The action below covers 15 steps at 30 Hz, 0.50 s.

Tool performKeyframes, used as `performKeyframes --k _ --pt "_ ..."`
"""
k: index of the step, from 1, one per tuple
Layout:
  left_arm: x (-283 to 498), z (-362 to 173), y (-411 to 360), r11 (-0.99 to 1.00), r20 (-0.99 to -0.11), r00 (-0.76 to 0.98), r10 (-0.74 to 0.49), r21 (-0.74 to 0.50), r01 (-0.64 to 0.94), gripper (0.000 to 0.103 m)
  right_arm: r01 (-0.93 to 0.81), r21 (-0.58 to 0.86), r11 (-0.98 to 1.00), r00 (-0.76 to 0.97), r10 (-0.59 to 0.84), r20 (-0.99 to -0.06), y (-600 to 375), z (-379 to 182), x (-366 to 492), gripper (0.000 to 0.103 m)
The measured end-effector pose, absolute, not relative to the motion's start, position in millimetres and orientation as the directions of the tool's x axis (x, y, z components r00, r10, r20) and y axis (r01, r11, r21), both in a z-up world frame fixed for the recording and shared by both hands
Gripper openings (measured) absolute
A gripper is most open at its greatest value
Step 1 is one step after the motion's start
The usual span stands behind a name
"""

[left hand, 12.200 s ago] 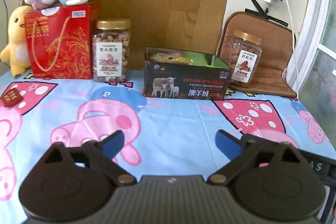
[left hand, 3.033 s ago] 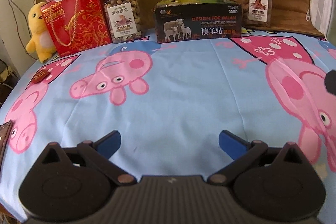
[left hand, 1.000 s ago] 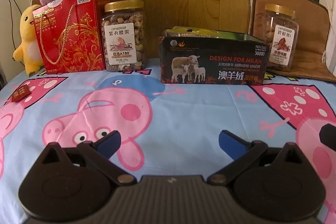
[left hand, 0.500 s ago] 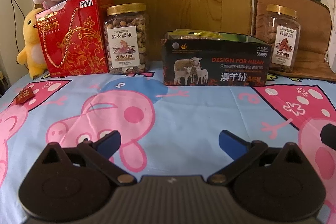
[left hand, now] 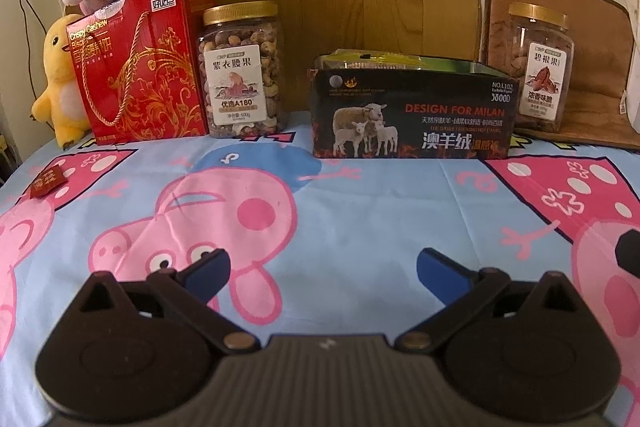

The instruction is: Organize snacks

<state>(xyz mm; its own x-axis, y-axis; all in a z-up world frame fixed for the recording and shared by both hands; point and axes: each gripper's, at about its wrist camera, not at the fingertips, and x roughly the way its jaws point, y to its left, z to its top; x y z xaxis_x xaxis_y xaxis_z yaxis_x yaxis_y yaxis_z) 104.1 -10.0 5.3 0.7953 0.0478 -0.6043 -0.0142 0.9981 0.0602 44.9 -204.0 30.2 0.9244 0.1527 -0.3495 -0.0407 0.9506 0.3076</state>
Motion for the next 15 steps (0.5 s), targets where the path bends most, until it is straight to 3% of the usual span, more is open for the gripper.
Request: performKeyframes --k 15 --pt "106.3 4.2 -10.5 0.998 -0.623 0.782 0.031 0.06 0.009 0.103 -0.052 0.319 0.946 0.931 0.162 -0.327 -204.4 31.0 42.4 0.091"
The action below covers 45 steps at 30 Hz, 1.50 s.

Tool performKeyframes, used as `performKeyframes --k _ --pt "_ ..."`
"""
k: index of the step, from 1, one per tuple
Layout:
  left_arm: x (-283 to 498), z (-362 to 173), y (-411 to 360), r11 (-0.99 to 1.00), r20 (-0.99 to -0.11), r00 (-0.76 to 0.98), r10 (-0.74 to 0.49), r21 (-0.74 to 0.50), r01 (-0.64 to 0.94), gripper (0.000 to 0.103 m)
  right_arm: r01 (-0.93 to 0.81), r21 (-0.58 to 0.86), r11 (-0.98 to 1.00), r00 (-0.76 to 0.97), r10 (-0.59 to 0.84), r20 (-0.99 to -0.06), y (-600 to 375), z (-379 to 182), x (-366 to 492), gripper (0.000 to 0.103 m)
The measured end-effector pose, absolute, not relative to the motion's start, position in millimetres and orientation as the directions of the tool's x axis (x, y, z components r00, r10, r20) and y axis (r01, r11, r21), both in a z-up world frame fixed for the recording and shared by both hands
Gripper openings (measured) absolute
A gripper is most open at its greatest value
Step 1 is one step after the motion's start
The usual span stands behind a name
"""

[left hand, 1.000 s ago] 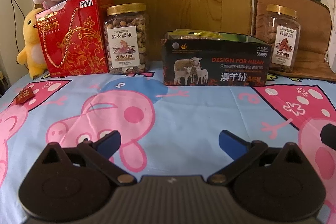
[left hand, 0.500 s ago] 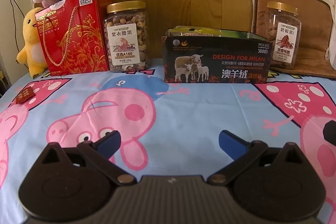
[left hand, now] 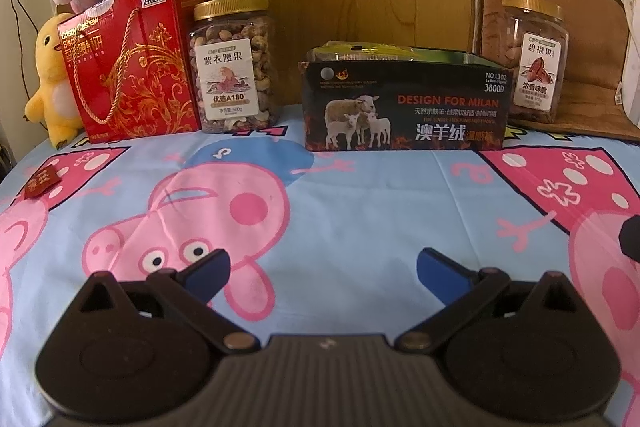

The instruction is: Organize snacks

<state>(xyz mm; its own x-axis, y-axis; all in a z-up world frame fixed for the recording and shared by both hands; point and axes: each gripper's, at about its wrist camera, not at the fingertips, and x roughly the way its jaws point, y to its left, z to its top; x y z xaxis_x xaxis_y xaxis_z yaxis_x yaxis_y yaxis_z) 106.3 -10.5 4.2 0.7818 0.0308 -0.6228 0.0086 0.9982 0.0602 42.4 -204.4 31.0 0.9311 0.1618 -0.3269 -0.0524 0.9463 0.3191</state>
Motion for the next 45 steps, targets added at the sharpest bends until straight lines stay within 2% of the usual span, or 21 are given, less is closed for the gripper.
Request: performKeyframes --k 28,39,45 --pt "104.7 4.1 -13.5 0.996 -0.616 0.786 0.054 0.09 0.002 0.103 -0.051 0.319 0.946 0.932 0.16 -0.324 -205.0 31.6 42.4 0.092" --pt "101.9 7.0 -11.5 0.995 -0.647 0.758 0.084 0.095 -0.029 0.103 -0.038 0.307 0.951 0.942 0.136 -0.307 -203.1 33.3 37.1 0.092" --pt "83.1 22.0 -4.2 0.994 -0.644 0.758 0.105 0.089 -0.063 0.103 -0.034 0.29 0.956 0.932 0.135 -0.337 -198.2 36.4 28.2 0.092"
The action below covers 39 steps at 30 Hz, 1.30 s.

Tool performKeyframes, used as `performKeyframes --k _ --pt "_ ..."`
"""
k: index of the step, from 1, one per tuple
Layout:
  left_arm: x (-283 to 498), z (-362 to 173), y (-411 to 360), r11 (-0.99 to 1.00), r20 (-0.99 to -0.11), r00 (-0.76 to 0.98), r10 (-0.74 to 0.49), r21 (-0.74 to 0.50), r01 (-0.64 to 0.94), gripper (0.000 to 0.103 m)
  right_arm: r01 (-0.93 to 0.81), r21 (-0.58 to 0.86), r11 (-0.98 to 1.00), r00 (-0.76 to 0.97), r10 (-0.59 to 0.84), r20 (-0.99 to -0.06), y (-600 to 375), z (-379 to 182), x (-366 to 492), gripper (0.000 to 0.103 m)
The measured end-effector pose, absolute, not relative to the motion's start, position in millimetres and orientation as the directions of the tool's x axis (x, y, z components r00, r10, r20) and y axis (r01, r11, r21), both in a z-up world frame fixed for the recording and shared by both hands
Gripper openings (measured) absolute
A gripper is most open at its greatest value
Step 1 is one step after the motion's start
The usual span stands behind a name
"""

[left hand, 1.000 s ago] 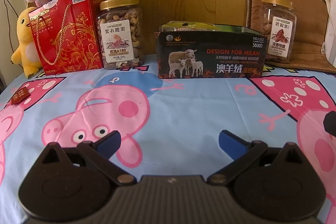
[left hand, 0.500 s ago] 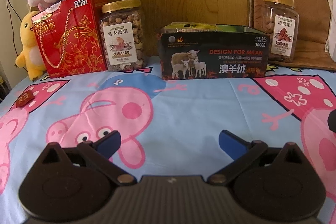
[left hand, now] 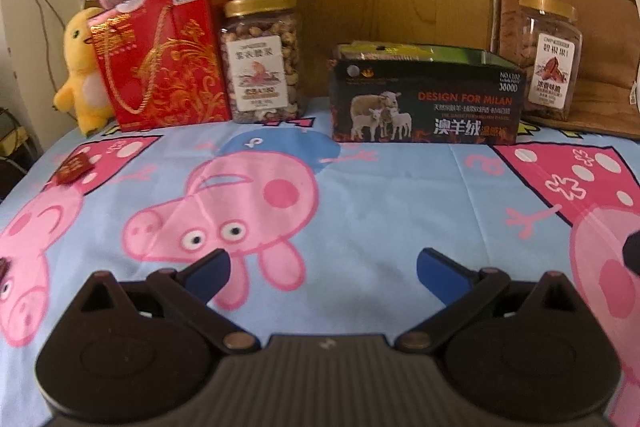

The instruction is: Organize snacks

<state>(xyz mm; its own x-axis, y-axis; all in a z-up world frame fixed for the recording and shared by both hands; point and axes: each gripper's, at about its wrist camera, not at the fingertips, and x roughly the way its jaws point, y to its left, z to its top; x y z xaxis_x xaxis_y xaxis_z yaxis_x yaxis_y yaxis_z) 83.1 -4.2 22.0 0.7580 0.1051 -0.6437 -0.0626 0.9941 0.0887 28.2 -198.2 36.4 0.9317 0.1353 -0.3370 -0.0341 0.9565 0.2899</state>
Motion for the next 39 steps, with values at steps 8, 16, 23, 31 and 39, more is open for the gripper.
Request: performKeyframes --k 8,16,23,31,39 --pt "63.7 54.3 0.3 0.988 -0.614 0.775 0.153 0.116 -0.102 0.103 -0.077 0.277 0.958 0.95 0.155 -0.273 -189.6 61.8 6.0 0.092" --pt "51.1 77.8 -2.5 0.99 -0.586 0.799 0.137 0.112 -0.088 0.103 -0.114 0.264 0.958 0.96 0.174 -0.217 -183.7 78.8 -4.9 0.095" --pt "47.9 79.1 -8.5 0.992 -0.599 0.792 0.116 0.116 -0.057 0.103 -0.128 0.259 0.957 0.963 0.183 -0.2 -180.8 83.4 -10.3 0.095" --pt "47.6 77.0 -9.7 0.992 -0.616 0.78 0.114 0.11 -0.059 0.103 -0.129 0.263 0.956 0.963 0.185 -0.198 -180.1 83.0 -11.8 0.095" --pt "50.3 69.0 -11.8 0.992 -0.636 0.764 0.11 0.112 -0.05 0.103 -0.122 0.268 0.956 0.961 0.181 -0.209 -180.3 80.8 -10.6 0.095"
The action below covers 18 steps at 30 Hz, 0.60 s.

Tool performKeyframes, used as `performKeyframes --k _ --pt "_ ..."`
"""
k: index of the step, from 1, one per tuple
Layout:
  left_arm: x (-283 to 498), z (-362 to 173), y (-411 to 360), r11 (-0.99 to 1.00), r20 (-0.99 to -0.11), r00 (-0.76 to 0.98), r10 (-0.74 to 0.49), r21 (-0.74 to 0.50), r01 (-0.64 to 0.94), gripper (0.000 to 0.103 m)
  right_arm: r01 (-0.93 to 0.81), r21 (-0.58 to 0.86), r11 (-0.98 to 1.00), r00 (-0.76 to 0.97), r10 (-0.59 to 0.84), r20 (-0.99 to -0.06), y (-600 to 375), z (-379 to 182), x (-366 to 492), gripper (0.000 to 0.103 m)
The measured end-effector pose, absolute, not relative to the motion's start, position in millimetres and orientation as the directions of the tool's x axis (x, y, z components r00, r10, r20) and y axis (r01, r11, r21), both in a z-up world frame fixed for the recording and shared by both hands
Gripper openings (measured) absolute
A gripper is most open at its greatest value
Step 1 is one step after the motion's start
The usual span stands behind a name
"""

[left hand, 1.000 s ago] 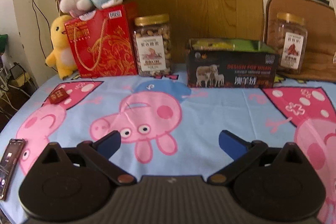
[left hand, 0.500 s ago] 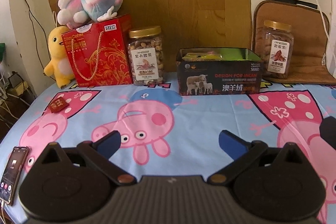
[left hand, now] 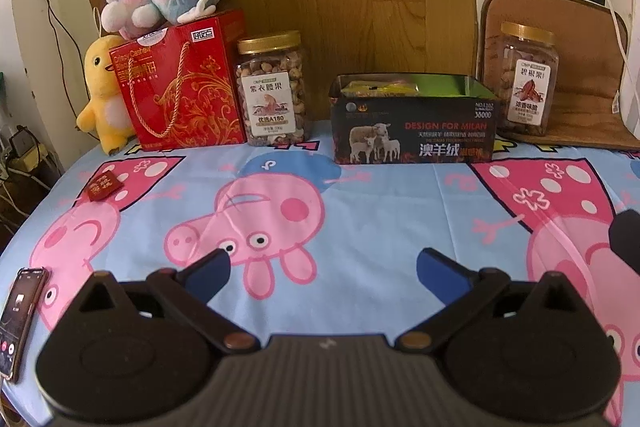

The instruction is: Organize snacks

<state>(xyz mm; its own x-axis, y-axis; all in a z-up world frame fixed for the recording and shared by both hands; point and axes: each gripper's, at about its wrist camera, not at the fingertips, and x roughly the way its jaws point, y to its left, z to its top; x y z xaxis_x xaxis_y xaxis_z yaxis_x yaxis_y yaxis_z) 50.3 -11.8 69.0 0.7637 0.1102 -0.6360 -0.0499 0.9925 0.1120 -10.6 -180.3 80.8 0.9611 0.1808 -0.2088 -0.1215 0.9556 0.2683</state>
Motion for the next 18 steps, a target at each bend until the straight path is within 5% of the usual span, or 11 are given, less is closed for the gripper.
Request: performKeyframes --k 18 --pt "52.9 60.8 -17.4 0.994 -0.647 0.76 0.063 0.105 0.008 0.103 -0.116 0.271 0.956 0.959 0.178 -0.219 -181.9 76.2 -8.5 0.095"
